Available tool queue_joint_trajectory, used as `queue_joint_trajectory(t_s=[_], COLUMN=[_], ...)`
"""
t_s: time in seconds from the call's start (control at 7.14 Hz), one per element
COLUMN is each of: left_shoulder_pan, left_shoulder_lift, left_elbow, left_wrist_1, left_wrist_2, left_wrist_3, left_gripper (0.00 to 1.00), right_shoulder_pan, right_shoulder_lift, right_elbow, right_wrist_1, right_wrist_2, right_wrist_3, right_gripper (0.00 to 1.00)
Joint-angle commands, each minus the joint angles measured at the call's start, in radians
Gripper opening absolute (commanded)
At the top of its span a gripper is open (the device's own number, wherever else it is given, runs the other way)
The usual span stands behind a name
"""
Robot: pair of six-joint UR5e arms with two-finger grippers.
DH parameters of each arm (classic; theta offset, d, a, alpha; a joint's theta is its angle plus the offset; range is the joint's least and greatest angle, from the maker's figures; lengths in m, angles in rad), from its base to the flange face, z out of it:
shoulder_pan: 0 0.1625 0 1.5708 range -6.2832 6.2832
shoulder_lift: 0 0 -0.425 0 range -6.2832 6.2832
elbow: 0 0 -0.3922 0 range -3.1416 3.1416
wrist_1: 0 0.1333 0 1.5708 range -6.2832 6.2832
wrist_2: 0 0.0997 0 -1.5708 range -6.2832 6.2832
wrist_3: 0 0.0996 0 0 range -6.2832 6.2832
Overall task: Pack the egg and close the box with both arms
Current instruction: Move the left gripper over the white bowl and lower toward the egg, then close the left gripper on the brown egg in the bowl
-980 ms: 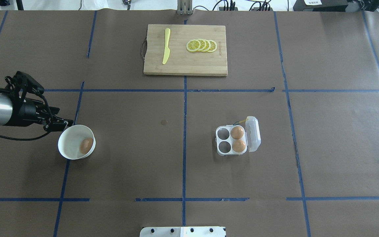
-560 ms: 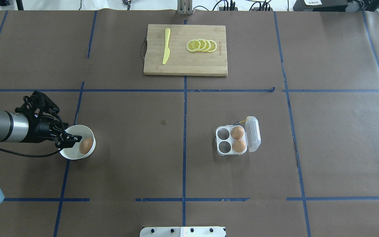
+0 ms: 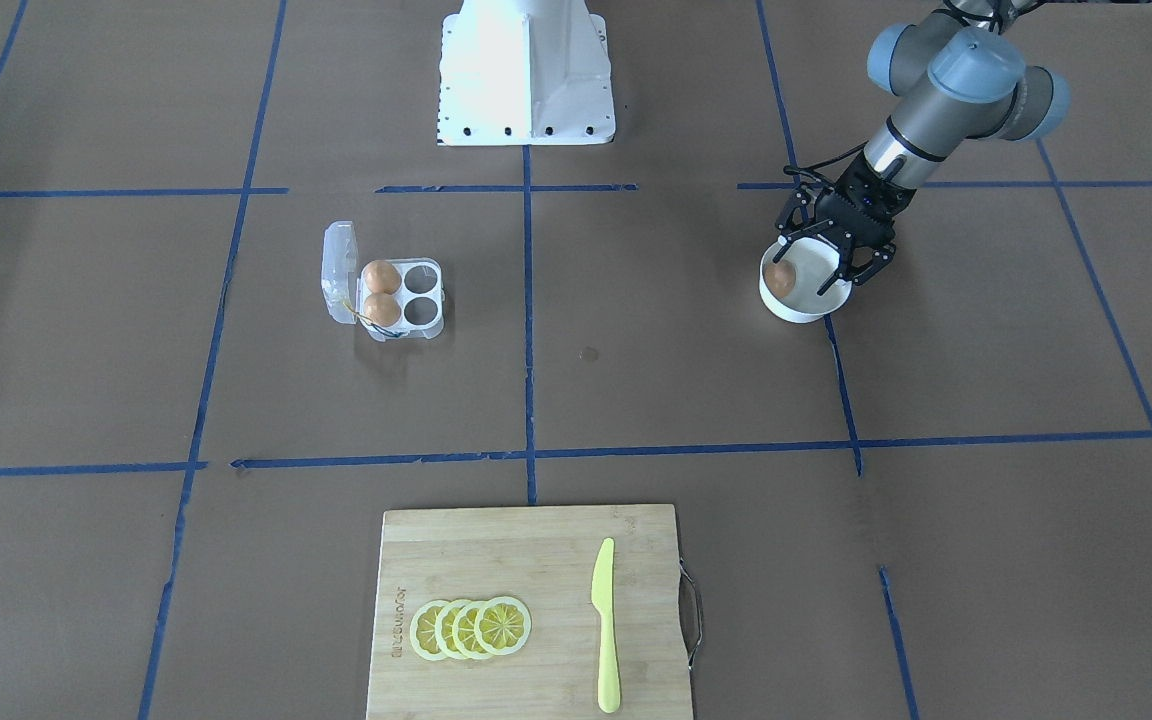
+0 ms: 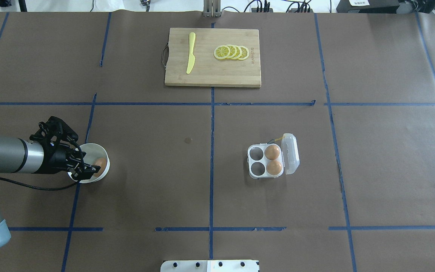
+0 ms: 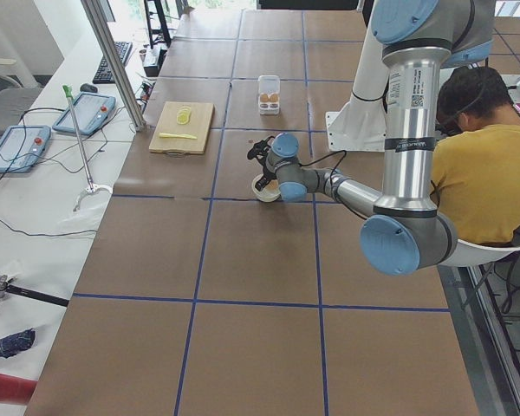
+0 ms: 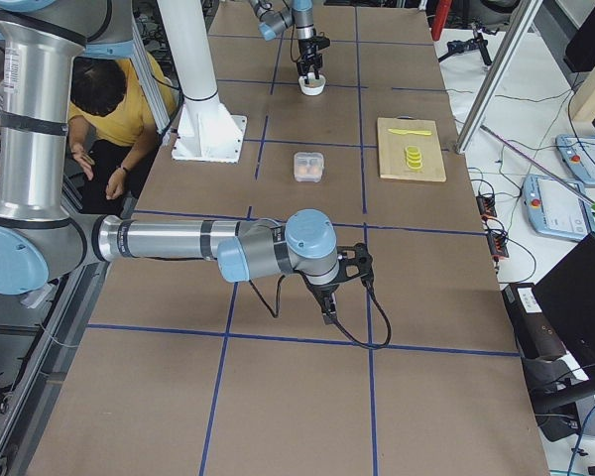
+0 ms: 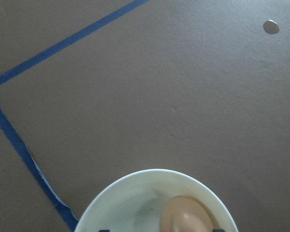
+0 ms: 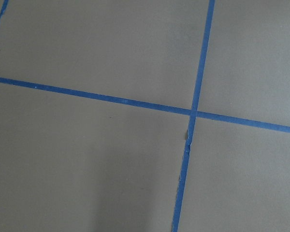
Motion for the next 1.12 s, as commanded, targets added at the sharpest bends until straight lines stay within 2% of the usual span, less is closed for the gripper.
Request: queue_joint_trajectory(t_s=[0.0,0.98], left_shoulder_pan=[0.003,0.003], left_shoulder_lift=[-0.012,-0.06], left_elbow=[0.018,0.069], left_wrist_1=[0.0,0.0], left_wrist_2=[0.001,0.001], left_wrist_3=[-0.002,-0.002], left_gripper=[0.71,0.7], right_shoulder_pan=[0.0,0.0], right_shoulder_lift=[0.0,0.002], right_elbow=[-0.002,-0.007], right_wrist_1=[0.0,0.0], right_wrist_2=[0.0,-0.002], right_wrist_3=[-0.001,-0.001], right_gripper=[1.0,1.0])
